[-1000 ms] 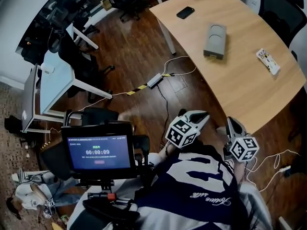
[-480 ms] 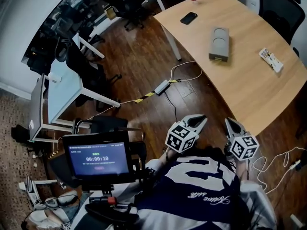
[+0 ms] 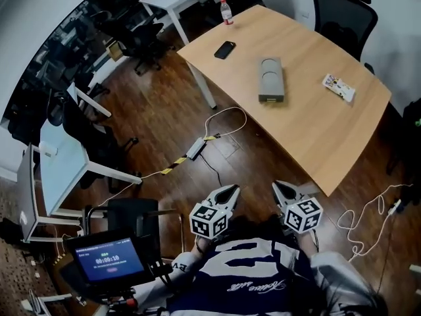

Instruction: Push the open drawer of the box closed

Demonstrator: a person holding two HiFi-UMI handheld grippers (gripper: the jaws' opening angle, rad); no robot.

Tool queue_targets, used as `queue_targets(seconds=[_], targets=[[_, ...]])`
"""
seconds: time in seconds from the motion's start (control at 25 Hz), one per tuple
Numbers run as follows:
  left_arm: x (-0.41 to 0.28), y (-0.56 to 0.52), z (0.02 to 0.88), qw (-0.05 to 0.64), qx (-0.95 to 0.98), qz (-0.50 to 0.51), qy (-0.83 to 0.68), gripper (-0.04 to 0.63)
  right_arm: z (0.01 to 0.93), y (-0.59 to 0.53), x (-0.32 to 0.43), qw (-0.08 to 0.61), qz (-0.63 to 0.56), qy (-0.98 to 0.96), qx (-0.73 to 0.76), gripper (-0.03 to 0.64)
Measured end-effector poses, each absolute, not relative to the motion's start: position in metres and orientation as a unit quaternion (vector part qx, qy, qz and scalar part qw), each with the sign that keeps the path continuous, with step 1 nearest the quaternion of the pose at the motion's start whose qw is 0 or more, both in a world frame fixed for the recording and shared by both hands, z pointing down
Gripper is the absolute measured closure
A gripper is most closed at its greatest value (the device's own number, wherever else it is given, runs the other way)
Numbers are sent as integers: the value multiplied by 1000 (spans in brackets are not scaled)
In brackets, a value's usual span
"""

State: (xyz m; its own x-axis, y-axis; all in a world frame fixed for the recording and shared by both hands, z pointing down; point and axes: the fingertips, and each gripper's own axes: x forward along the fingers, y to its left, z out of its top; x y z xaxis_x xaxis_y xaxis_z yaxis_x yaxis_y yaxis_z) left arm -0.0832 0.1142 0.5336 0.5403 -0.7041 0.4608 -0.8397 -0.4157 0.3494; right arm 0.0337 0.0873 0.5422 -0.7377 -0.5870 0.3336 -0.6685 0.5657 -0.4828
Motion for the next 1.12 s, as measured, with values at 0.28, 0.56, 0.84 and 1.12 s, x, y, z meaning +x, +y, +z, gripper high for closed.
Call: queue_targets(seconds=[0.28, 0.56, 0.84, 1.12], targets=[[-99, 116, 533, 293, 836, 98, -453, 569, 531, 95, 29, 75, 290, -874, 383, 618], [-98, 113, 529, 286, 852, 90, -429, 569, 524, 107, 28, 80, 276, -869, 403, 618], [-96, 115, 531, 284, 856, 94, -422, 569, 526, 107, 26, 79, 273, -870, 402, 618], [-116, 120, 533, 288, 847, 90, -437, 569, 527, 110, 10, 83, 271, -875, 392, 618]])
